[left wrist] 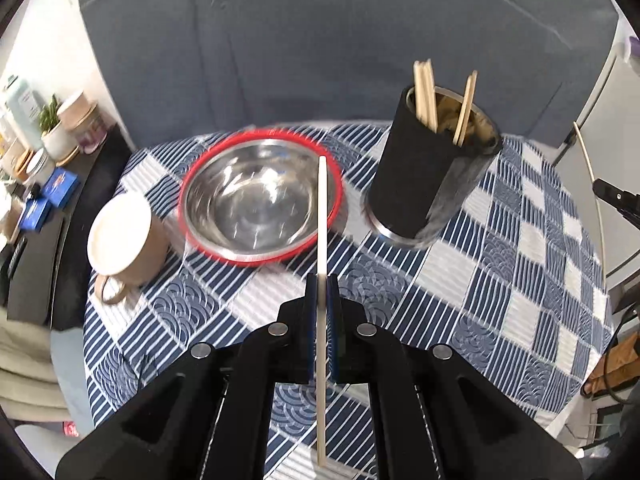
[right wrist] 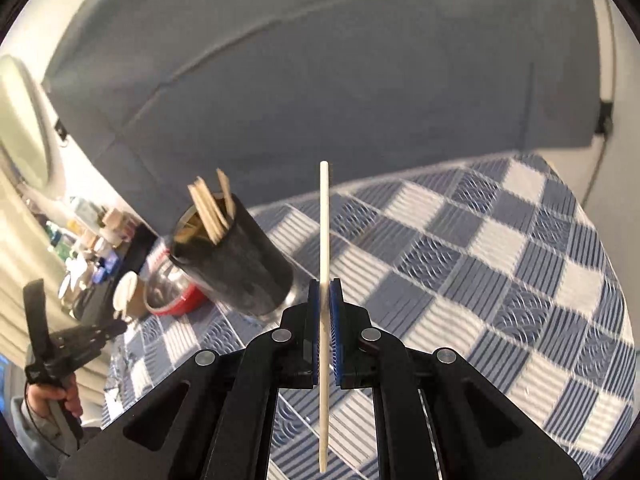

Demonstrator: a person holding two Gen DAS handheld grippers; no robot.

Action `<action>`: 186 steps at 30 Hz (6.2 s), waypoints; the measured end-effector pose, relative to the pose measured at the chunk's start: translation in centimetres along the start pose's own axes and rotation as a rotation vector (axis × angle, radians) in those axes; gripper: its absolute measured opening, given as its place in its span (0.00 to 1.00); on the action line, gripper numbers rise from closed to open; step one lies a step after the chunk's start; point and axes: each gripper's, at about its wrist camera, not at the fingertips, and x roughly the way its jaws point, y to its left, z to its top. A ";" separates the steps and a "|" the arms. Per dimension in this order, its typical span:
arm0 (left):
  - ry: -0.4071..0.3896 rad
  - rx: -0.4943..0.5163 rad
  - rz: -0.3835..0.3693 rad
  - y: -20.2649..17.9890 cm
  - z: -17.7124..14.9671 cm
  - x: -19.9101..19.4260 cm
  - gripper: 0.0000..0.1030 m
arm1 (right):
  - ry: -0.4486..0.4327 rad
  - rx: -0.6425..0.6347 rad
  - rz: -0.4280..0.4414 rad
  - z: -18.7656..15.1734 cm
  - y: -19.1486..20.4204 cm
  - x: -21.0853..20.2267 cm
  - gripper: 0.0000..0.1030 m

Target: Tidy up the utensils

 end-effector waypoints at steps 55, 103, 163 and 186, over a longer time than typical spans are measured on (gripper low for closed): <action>-0.464 0.003 -0.318 -6.6 11.5 5.7 0.05 | -0.209 -0.280 0.257 6.4 10.4 12.7 0.05; -0.034 -0.065 -0.018 -4.7 -4.0 2.5 0.94 | 0.052 -0.253 -0.140 -7.4 6.7 5.0 0.89; -0.142 -0.005 0.021 -9.4 -7.7 -11.3 0.94 | -0.027 -0.168 -0.161 -10.7 10.1 -10.5 0.92; -0.129 -0.050 0.001 -8.6 -8.1 -11.2 0.94 | -0.022 -0.181 -0.167 -10.9 10.5 -10.5 0.92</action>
